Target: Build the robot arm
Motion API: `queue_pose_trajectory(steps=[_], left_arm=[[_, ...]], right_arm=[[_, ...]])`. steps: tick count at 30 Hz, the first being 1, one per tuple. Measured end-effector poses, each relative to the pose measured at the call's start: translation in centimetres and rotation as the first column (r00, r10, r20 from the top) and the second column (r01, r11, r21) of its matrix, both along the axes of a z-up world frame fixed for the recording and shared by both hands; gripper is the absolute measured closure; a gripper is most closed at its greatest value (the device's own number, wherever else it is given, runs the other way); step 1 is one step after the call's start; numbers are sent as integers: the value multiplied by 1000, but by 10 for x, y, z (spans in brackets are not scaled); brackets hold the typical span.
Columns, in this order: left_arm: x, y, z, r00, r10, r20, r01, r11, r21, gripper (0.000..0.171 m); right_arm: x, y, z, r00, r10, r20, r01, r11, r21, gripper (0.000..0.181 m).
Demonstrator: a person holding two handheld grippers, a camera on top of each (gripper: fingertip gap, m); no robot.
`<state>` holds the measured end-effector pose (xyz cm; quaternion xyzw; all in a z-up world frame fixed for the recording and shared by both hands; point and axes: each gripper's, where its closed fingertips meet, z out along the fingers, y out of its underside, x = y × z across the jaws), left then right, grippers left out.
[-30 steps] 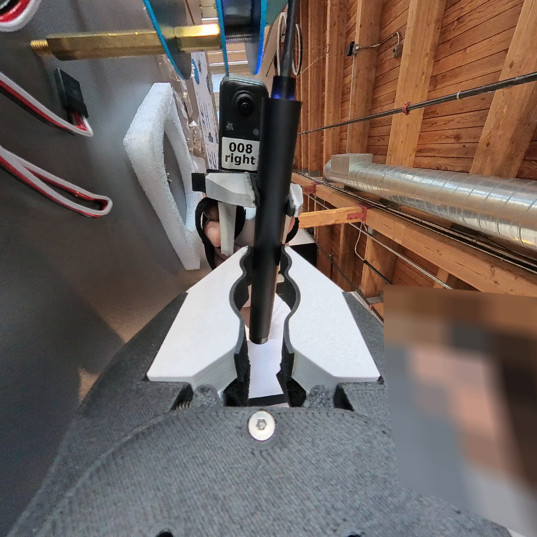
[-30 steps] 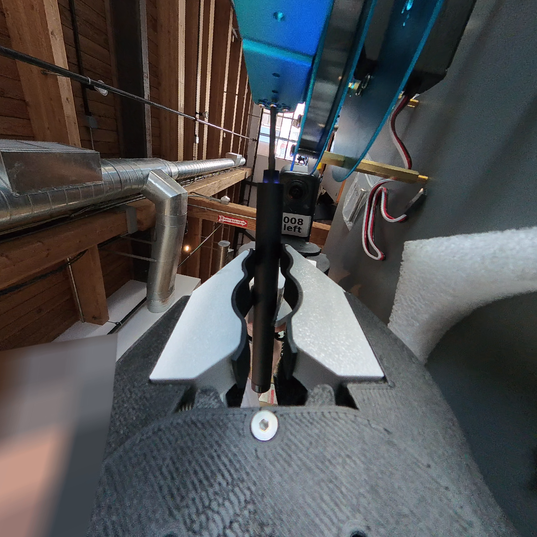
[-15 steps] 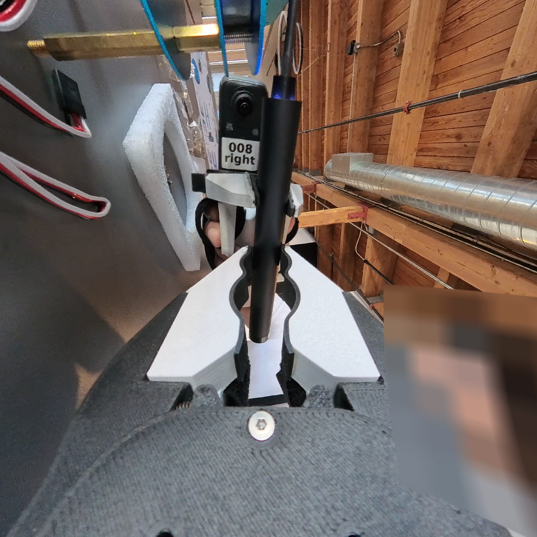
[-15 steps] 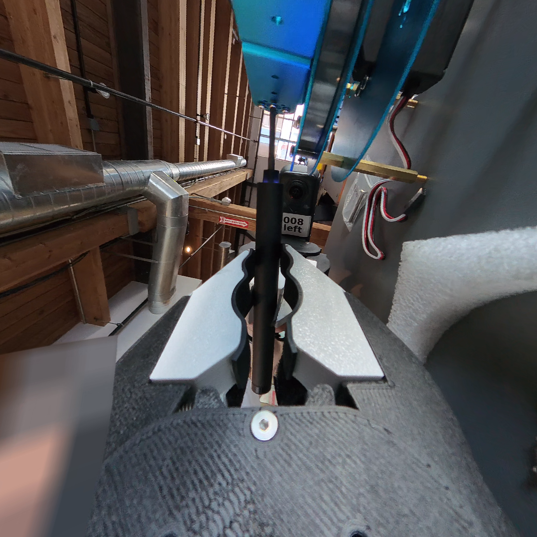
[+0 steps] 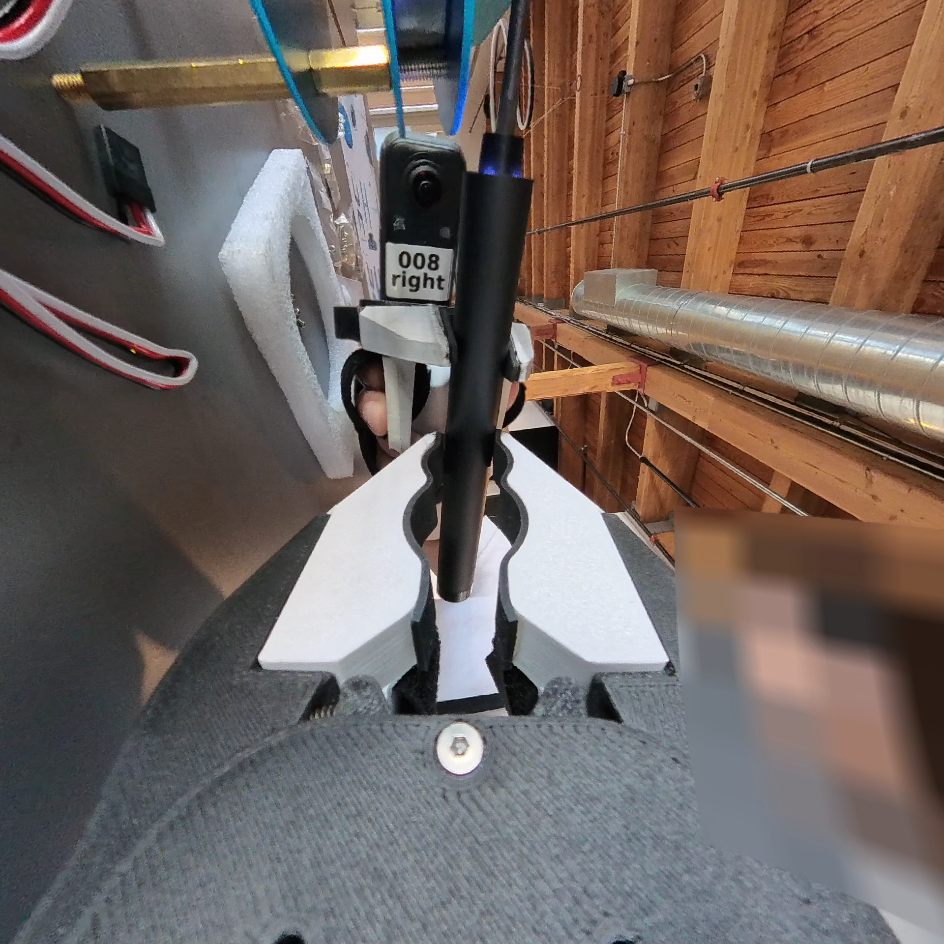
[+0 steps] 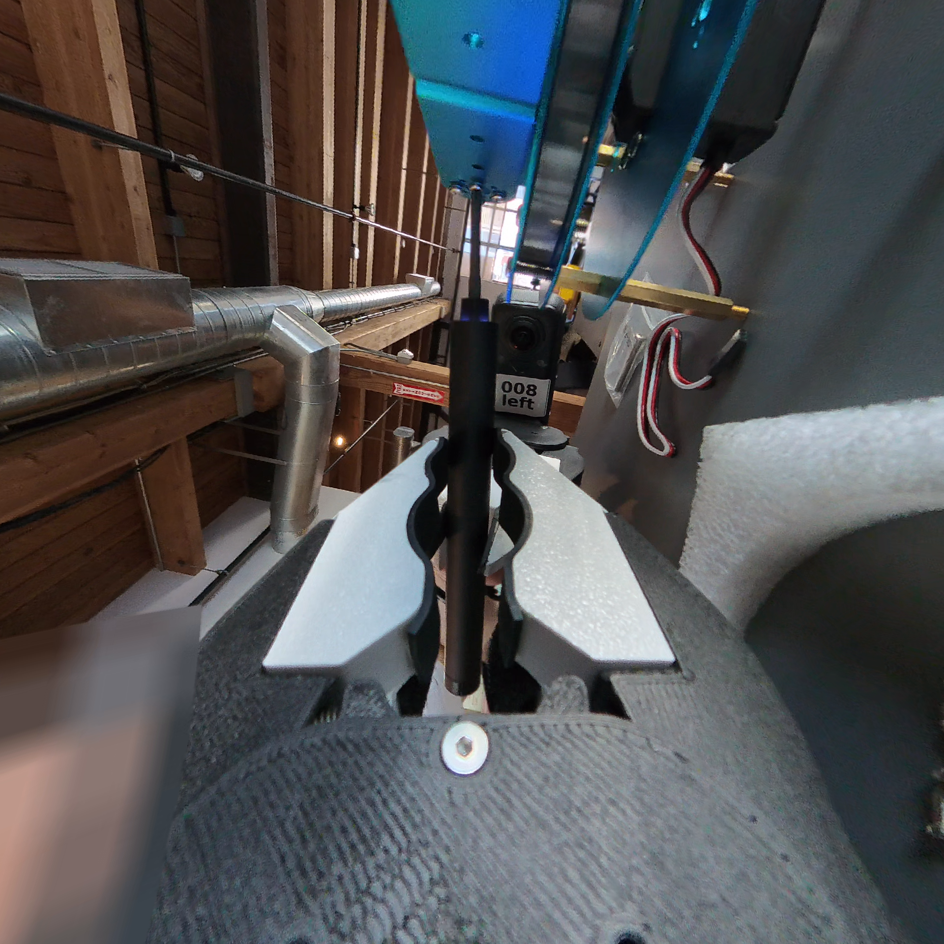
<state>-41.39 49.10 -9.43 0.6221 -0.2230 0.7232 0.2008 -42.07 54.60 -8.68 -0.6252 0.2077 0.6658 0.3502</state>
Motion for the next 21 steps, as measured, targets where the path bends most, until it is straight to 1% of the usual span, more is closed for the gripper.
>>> queue_pose_trajectory(steps=[7, 13, 16, 21], left_arm=[[1, 0, -1, 1000, 2, 1, -2, 1000, -6, 155], [0, -1, 2, 1000, -4, 5, 4, 1000, 2, 155], [-2, -4, 3, 1000, -11, 8, 11, 1000, 2, 156], [-9, -23, 1, 999, -52, 11, 52, 998, 27, 156]], right_arm=[[1, 0, -1, 1000, -2, 11, 2, 1000, -1, 165], [-1, -2, 1, 1000, -4, -21, 4, 1000, 1, 165], [-1, -3, -1, 1000, -2, 6, 2, 1000, -6, 164], [-9, -21, -3, 999, 24, 37, -24, 1000, -2, 164]])
